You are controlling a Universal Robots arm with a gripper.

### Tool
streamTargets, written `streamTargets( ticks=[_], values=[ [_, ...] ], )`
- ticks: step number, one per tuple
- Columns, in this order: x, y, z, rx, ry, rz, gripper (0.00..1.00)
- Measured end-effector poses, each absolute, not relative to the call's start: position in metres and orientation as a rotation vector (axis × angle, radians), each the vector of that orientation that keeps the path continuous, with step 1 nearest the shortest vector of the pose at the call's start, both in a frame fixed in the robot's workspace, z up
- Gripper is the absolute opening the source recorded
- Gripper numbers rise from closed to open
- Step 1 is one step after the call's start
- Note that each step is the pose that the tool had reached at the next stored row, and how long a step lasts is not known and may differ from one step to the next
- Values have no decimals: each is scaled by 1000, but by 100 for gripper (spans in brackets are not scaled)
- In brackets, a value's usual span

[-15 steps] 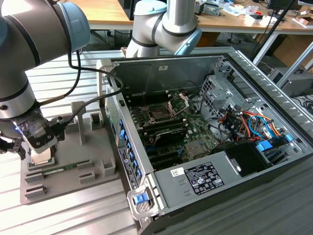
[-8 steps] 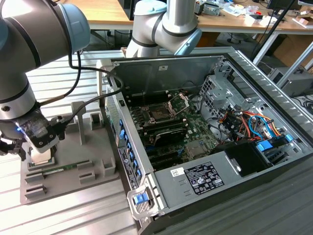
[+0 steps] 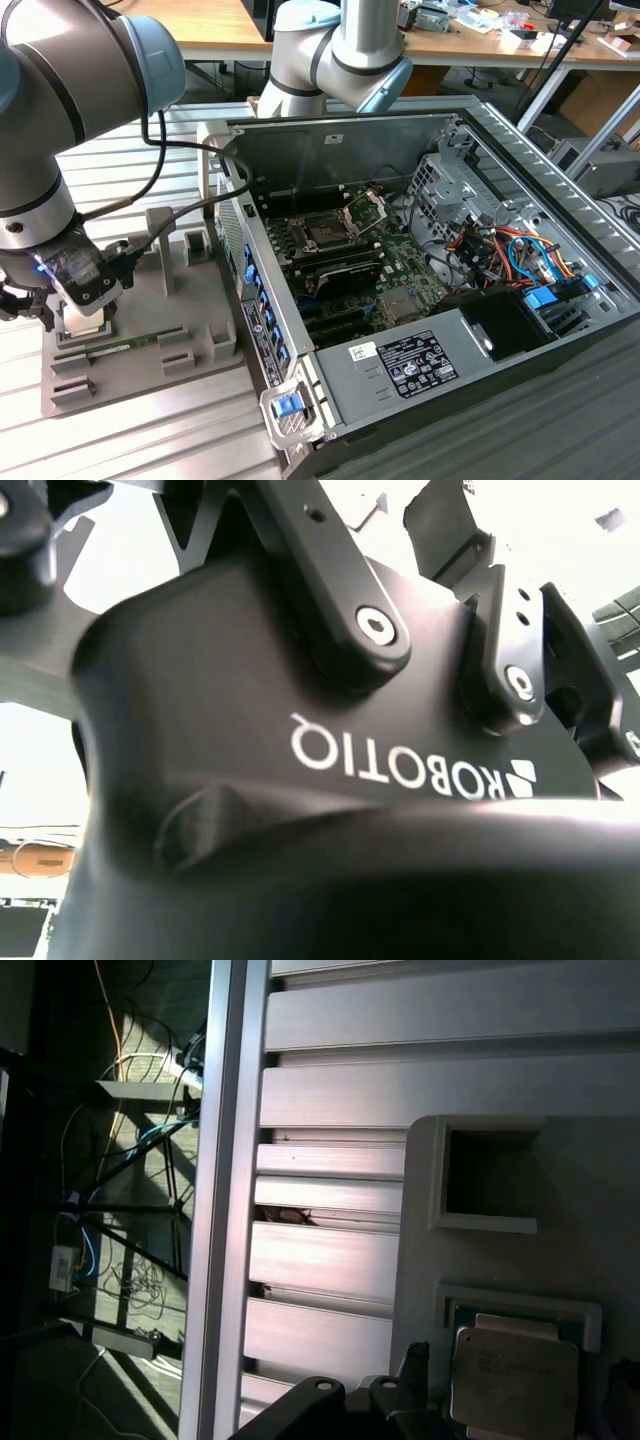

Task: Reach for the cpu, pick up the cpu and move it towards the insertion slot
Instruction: 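Pick up the cpu and move it towards the insertion slot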

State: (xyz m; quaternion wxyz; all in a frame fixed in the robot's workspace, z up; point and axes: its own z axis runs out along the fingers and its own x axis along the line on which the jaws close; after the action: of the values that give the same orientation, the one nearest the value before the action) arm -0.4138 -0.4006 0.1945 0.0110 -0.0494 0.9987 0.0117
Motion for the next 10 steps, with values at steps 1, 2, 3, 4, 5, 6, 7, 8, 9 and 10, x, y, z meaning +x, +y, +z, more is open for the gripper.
streamTargets(
  ticks=[1,2,3,4,5,6,7,8,9,10],
  values=[
    [-414,-401,194,-155,3116,36,72],
    [-414,-401,193,-155,3116,36,72],
    [-414,-401,193,-156,3115,36,72],
    [-414,-401,192,-156,3116,36,72],
    [-414,-401,192,-157,3115,36,72],
    [-413,-401,191,-158,3116,36,72],
    [-413,-401,191,-160,3116,36,72],
    [-413,-401,191,-161,3115,36,72],
    [-413,-401,190,-162,3115,36,72],
    [-413,-401,190,-163,3115,37,72]
  ],
)
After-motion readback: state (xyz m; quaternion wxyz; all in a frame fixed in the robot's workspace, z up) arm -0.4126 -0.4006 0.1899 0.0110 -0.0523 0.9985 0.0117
